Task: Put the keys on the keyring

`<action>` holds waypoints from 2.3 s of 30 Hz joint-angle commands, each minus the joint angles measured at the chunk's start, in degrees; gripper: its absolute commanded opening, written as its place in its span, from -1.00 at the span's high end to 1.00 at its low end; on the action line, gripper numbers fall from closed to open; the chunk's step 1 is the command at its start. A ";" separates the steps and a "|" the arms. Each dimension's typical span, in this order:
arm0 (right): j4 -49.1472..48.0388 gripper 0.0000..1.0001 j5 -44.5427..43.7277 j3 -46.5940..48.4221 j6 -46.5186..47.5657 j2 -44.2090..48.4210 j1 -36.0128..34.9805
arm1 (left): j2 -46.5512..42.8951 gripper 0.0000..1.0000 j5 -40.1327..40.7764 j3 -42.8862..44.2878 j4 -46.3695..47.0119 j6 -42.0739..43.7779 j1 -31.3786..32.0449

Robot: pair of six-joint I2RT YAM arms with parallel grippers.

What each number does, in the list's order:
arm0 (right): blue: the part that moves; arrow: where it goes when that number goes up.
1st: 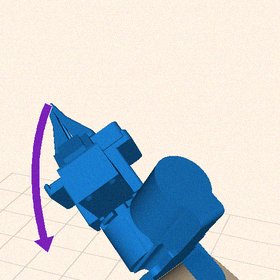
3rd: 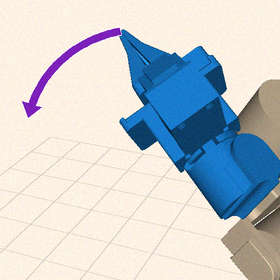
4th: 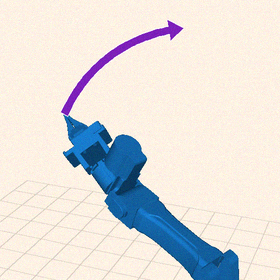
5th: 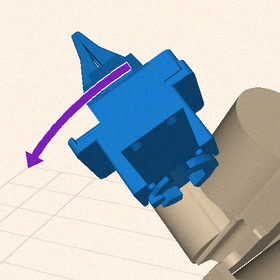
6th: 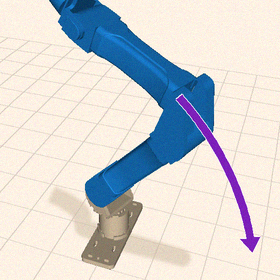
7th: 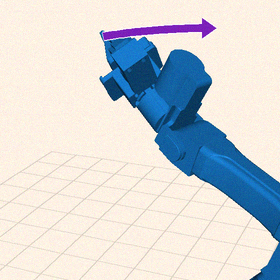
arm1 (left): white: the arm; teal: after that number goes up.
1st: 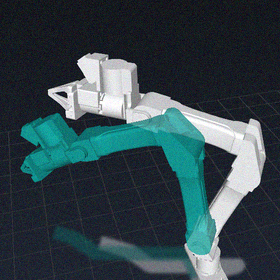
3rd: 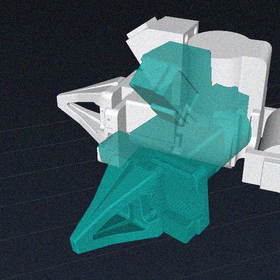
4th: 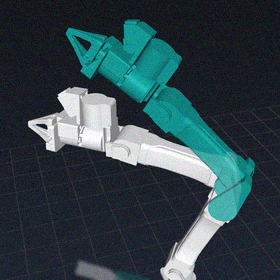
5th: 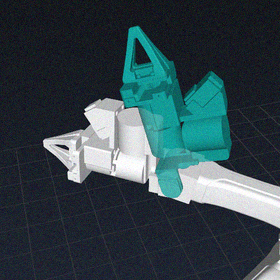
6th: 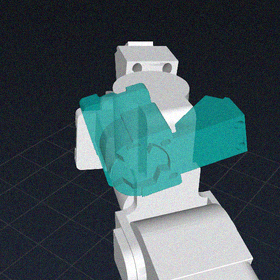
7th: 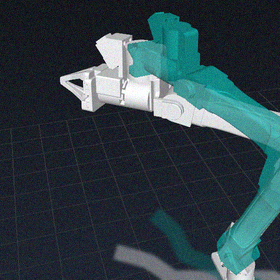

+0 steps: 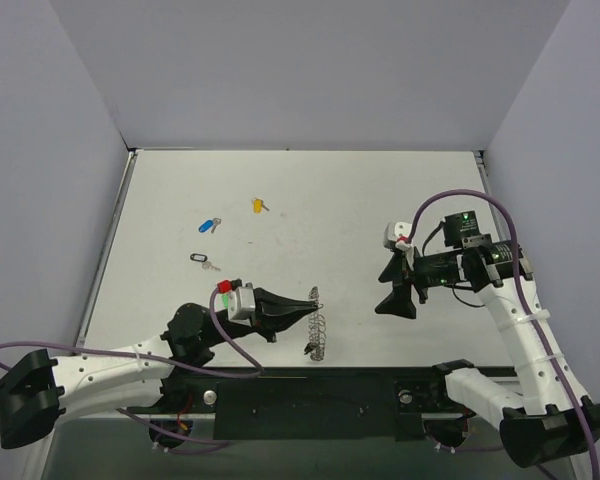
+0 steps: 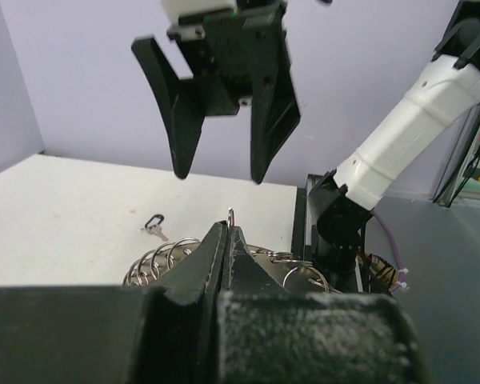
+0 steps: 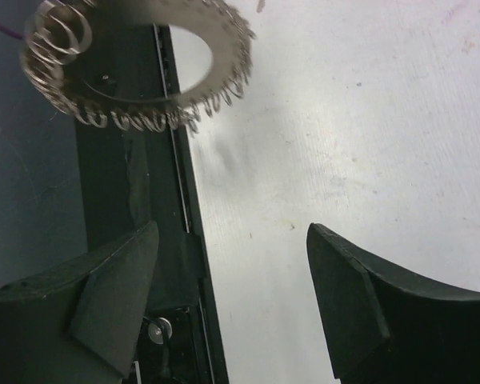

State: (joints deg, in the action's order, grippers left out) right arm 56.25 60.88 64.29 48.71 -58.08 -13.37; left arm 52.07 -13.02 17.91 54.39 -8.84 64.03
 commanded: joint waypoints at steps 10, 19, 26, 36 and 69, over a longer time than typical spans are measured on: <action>-5.36 -0.40 5.56 -10.24 -2.13 -1.86 12.13 | -8.13 1.00 -13.53 0.10 8.35 -16.36 -4.35; -5.01 -0.40 6.36 -10.68 -1.86 -1.50 14.86 | -7.16 1.00 -13.70 3.62 13.19 -29.47 -5.32; -2.99 -0.40 5.83 -9.63 -0.29 -1.33 15.04 | -5.23 1.00 -13.00 4.94 20.66 -37.03 -6.55; 0.09 -0.39 5.21 -8.57 2.44 -1.77 15.12 | -0.66 1.00 -15.02 7.58 25.85 -43.19 -8.39; -0.77 -0.11 -11.56 -1.80 -10.64 -9.15 32.35 | -2.51 1.00 -30.39 10.66 -8.35 -16.63 -30.53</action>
State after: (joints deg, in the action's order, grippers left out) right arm 55.92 59.29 60.16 44.18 -65.32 16.29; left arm 49.01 -38.13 30.28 41.47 -25.30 38.09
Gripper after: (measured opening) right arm 0.564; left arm 0.018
